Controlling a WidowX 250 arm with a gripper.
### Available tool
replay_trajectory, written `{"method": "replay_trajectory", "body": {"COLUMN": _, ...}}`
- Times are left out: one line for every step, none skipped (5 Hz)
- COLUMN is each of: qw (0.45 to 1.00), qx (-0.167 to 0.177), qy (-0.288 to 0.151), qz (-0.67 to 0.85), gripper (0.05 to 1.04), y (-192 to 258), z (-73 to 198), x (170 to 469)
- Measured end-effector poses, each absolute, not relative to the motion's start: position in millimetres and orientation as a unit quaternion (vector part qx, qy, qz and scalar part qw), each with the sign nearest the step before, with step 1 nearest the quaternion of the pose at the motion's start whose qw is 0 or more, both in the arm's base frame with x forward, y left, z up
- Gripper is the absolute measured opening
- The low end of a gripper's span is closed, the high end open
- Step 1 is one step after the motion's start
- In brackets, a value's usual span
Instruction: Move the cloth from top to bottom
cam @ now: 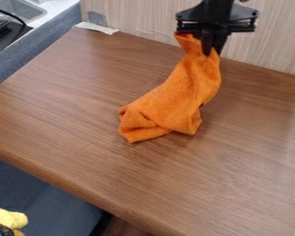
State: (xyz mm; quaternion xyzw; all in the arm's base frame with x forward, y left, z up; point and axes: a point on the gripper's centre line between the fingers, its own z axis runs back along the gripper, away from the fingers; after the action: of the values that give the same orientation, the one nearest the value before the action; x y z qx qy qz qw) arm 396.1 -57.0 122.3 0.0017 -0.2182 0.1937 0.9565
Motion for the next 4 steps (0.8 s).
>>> {"method": "replay_trajectory", "body": {"qw": 0.955, "qx": 0.008, "qy": -0.233, "qz": 0.182, "gripper": 0.067, "y": -56.6, "z": 128.9, "x": 373.1}}
{"method": "replay_trajectory", "body": {"qw": 0.951, "qx": 0.008, "qy": -0.238, "qz": 0.195, "gripper": 0.067, "y": -49.9, "z": 134.0, "x": 349.5}}
{"method": "replay_trajectory", "body": {"qw": 0.954, "qx": 0.01, "qy": -0.218, "qz": 0.206, "gripper": 0.064, "y": -35.9, "z": 133.3, "x": 331.4}}
{"method": "replay_trajectory", "body": {"qw": 0.952, "qx": 0.016, "qy": -0.208, "qz": 0.224, "gripper": 0.063, "y": -17.3, "z": 132.4, "x": 315.1}}
